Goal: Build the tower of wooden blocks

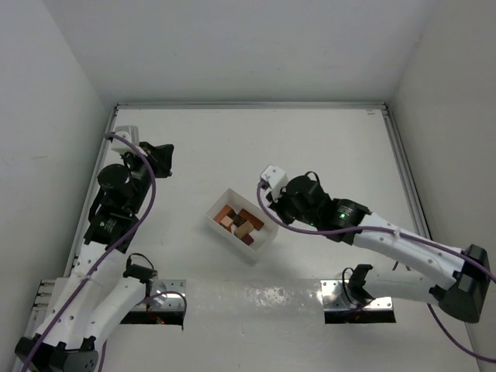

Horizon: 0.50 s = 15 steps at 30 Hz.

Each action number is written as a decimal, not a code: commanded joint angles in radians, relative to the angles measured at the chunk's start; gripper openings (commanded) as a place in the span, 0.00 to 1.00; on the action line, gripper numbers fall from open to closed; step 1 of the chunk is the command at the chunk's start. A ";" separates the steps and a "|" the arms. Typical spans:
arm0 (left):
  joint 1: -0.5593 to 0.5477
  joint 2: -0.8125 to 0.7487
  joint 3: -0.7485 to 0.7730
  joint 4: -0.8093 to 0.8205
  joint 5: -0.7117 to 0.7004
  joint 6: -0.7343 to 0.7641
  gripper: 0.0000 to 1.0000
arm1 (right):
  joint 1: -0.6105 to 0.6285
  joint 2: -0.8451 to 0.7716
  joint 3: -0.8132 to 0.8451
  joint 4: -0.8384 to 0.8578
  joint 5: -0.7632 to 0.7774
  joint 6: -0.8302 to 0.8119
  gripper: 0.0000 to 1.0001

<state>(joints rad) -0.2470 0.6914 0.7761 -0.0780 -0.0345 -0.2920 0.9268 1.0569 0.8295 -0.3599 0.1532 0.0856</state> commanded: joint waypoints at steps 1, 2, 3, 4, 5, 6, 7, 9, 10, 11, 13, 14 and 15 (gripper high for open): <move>0.008 -0.020 0.015 0.035 -0.042 0.016 0.00 | 0.076 0.083 0.075 0.029 0.028 -0.041 0.03; 0.008 -0.018 0.021 0.020 -0.056 0.016 0.00 | 0.092 0.101 0.088 0.027 0.037 -0.044 0.05; 0.008 -0.020 0.026 0.015 -0.065 0.013 0.00 | 0.104 0.118 0.098 0.027 0.048 -0.046 0.08; 0.008 -0.023 0.026 0.014 -0.076 0.013 0.00 | 0.130 0.150 0.118 0.024 0.054 -0.049 0.13; 0.008 -0.033 0.025 0.012 -0.091 0.013 0.00 | 0.142 0.164 0.126 0.021 0.066 -0.050 0.27; 0.008 -0.039 0.025 0.011 -0.097 0.010 0.00 | 0.152 0.176 0.134 0.022 0.065 -0.050 0.34; 0.008 -0.043 0.025 0.009 -0.108 0.007 0.07 | 0.170 0.189 0.151 0.021 0.065 -0.050 0.42; 0.009 -0.050 0.028 0.000 -0.149 -0.005 0.20 | 0.187 0.232 0.171 0.003 0.066 -0.046 0.58; 0.009 -0.052 0.032 -0.009 -0.166 -0.007 0.33 | 0.202 0.245 0.186 -0.004 0.069 -0.041 0.63; 0.009 -0.053 0.040 -0.028 -0.192 -0.010 0.39 | 0.213 0.274 0.191 -0.004 0.068 -0.041 0.64; 0.009 -0.061 0.040 -0.035 -0.209 -0.009 0.48 | 0.234 0.302 0.201 0.004 0.063 -0.040 0.68; 0.009 -0.069 0.035 -0.037 -0.226 -0.009 0.49 | 0.242 0.317 0.207 0.007 0.060 -0.038 0.68; 0.009 -0.070 0.035 -0.037 -0.232 -0.009 0.49 | 0.250 0.346 0.215 0.006 0.062 -0.038 0.68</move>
<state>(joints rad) -0.2470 0.6407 0.7780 -0.1196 -0.2119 -0.2974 1.1496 1.3560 0.9993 -0.3676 0.2050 0.0456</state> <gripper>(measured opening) 0.490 0.679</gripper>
